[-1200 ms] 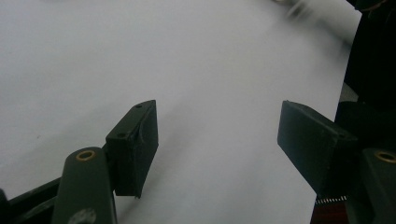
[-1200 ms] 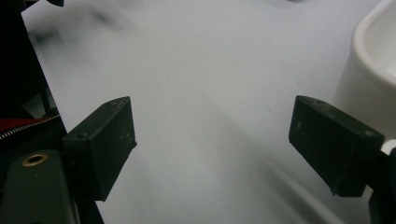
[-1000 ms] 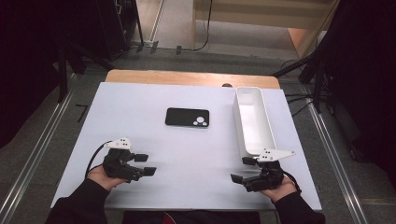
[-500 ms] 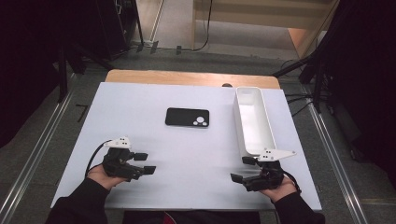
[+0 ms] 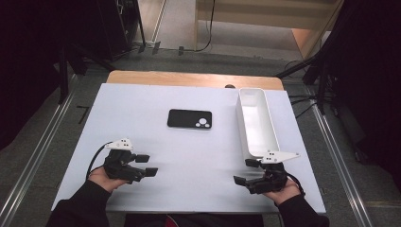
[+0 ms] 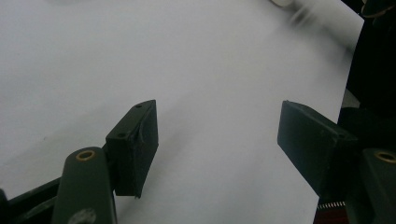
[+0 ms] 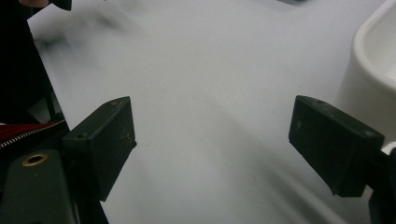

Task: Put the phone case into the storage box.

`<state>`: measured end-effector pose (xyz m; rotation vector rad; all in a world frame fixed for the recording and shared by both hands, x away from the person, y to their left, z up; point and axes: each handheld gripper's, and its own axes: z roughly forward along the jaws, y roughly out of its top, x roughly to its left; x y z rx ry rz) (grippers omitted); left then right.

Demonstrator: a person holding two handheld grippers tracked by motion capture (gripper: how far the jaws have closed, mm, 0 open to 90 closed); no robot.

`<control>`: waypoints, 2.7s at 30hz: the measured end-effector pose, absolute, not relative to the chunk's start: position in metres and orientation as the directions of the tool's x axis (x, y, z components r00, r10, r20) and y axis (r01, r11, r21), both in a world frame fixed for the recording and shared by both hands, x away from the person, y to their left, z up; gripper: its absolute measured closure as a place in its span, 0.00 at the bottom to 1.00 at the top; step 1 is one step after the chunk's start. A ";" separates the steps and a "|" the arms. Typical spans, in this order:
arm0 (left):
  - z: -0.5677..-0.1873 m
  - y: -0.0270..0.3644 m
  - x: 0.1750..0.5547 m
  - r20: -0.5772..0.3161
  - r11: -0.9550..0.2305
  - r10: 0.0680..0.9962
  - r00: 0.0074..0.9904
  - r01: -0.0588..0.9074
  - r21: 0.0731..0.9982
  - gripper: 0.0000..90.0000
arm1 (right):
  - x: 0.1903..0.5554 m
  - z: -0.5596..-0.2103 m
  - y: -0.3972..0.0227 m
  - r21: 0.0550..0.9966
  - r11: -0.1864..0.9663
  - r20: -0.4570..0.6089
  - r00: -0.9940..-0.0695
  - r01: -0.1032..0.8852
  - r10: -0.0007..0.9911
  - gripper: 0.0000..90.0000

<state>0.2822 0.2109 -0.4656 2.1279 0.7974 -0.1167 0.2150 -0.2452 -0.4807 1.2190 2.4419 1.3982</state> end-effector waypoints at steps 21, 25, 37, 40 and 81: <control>-0.466 0.221 0.298 -0.309 -0.361 0.619 0.722 0.611 0.705 0.32 | 0.215 -0.482 -0.245 0.748 0.273 0.305 -0.679 0.605 0.668 0.14; -0.466 0.221 0.301 -0.311 -0.358 0.624 0.717 0.616 0.702 0.32 | 0.214 -0.481 -0.245 0.751 0.281 0.296 -0.684 0.598 0.667 0.14; -0.463 0.220 0.305 -0.329 -0.346 0.623 0.709 0.628 0.697 0.32 | 0.214 -0.481 -0.245 0.751 0.283 0.293 -0.686 0.596 0.666 0.14; -0.461 0.219 0.308 -0.327 -0.349 0.618 0.715 0.622 0.701 0.28 | 0.215 -0.481 -0.245 0.751 0.283 0.294 -0.686 0.597 0.666 0.14; -0.440 0.182 0.362 -0.306 -0.421 0.569 0.763 0.590 0.689 0.28 | 0.214 -0.480 -0.245 0.751 0.276 0.305 -0.686 0.600 0.661 0.14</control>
